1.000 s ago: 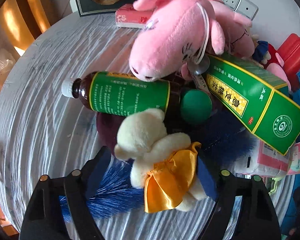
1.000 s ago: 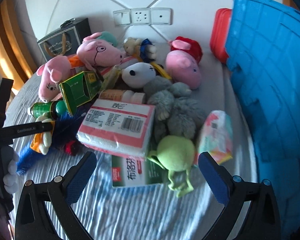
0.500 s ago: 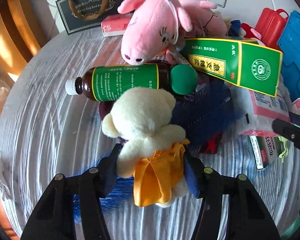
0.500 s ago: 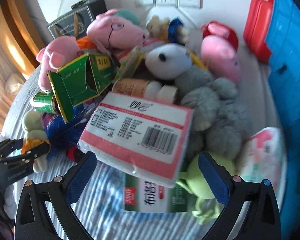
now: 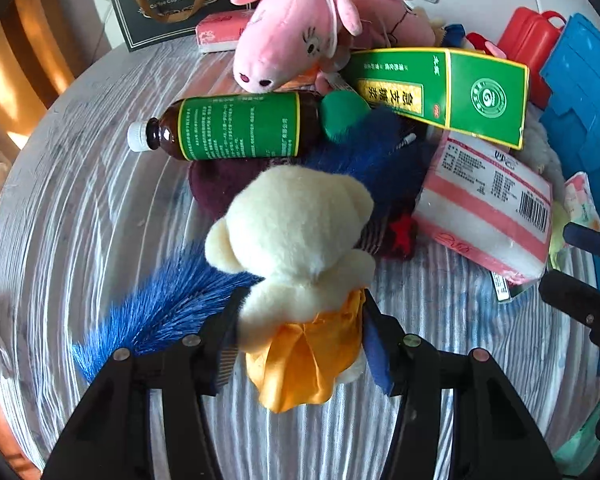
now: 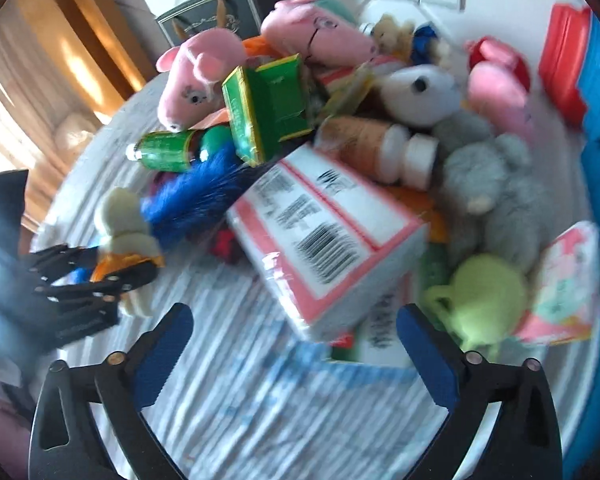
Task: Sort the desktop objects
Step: 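Grasp the cream teddy bear with the left gripper while the right grasps the tissue pack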
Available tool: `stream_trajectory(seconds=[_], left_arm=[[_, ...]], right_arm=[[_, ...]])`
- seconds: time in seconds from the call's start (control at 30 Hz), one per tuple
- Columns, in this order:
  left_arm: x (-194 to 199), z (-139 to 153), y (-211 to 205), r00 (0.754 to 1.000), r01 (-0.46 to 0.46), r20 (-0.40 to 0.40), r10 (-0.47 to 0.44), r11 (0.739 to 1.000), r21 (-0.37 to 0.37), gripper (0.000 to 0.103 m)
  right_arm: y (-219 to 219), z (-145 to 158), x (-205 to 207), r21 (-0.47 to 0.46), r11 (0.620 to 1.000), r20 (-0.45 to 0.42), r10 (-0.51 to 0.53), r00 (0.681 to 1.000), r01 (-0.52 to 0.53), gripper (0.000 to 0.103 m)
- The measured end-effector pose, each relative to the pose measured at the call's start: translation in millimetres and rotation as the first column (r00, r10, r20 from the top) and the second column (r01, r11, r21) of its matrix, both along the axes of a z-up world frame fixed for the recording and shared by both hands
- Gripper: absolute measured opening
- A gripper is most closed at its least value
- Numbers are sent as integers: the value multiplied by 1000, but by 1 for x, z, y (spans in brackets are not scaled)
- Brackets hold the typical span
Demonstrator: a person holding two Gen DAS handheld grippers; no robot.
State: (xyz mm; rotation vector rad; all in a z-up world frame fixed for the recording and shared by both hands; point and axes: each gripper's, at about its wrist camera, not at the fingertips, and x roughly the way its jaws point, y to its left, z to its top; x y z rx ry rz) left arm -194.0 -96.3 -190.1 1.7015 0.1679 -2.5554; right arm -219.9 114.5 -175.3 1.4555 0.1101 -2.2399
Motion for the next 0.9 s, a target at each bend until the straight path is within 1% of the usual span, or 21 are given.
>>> stream_trajectory(seconds=[0.1, 0.2, 0.3, 0.37, 0.47, 0.57, 0.63, 0.73, 0.8, 0.9], left_arm=[[-6, 1, 1, 1000, -7, -13, 7, 1000, -6, 59], [-16, -5, -1, 1000, -24, 4, 24, 1000, 0, 59], [-24, -11, -2, 999, -32, 11, 32, 999, 8, 59], [-30, -14, -3, 1000, -26, 13, 26, 1000, 3, 59], [-32, -16, 1, 1000, -10, 11, 10, 1000, -12, 59], [-27, -16, 1, 1000, -4, 6, 4, 1000, -9, 57], [-24, -13, 2, 1000, 10, 2, -10, 1000, -6, 56], [-20, -11, 7, 1000, 26, -3, -26, 1000, -15, 56], [-23, -12, 10, 1000, 26, 3, -26, 999, -32, 56], [-28, -12, 13, 1000, 27, 1, -27, 999, -37, 56]], right_arm=[[1, 8, -5, 37, 999, -46, 11, 999, -9, 103], [-2, 13, -18, 76, 997, -85, 39, 996, -32, 103], [-8, 10, -29, 93, 994, -108, 71, 992, -61, 103], [-7, 6, -37, 84, 993, -103, 89, 991, -81, 103], [-13, -9, -41, 90, 990, -53, 110, 993, -105, 103], [-21, -16, -29, 128, 983, -25, 138, 990, -134, 103], [-20, -18, -16, 114, 982, 10, 149, 989, -149, 103], [-15, -19, -2, 73, 984, 39, 160, 986, -163, 103], [-15, -19, -2, 85, 984, 29, 157, 987, -159, 103], [-20, -21, -15, 141, 985, -3, 105, 994, -103, 103]])
